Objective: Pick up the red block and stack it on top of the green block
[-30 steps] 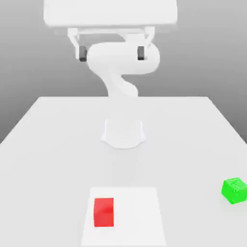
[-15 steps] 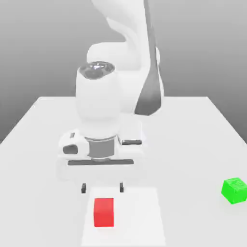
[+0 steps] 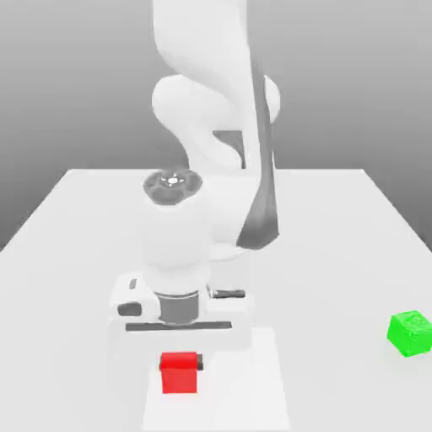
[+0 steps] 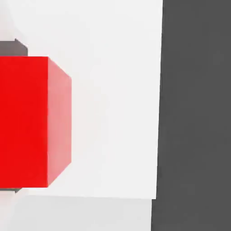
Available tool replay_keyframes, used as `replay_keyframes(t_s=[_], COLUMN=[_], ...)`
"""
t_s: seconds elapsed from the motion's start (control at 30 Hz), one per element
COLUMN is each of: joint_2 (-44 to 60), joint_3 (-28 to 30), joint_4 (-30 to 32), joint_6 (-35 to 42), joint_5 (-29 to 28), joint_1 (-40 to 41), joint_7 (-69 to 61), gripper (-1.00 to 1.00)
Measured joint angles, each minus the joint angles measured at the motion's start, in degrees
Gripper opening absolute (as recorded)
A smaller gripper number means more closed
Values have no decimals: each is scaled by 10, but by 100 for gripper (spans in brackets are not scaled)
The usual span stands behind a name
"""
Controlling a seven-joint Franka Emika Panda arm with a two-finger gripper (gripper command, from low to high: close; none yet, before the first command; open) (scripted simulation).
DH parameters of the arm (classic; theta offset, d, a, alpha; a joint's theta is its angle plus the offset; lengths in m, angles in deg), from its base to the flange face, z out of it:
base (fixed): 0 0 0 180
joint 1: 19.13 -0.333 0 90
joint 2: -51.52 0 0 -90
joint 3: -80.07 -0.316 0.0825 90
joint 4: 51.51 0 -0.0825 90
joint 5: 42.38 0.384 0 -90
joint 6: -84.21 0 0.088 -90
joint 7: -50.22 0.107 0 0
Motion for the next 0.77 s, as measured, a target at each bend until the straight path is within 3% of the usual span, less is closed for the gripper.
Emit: replay_keyframes(t_s=[0.13,0.47,0.63,0.67,0.77], joint_2=[-44,-54,26,42,42], joint_3=[-32,-189,-176,-170,-170], joint_4=[-4,-58,-69,-70,-70], joint_6=[48,113,47,32,32], joint_5=[-17,-45,-96,-105,-105], joint_1=[-43,-296,-327,-332,-332], joint_7=[32,155,204,211,211], gripper=[-100,-100,-100,100,100])
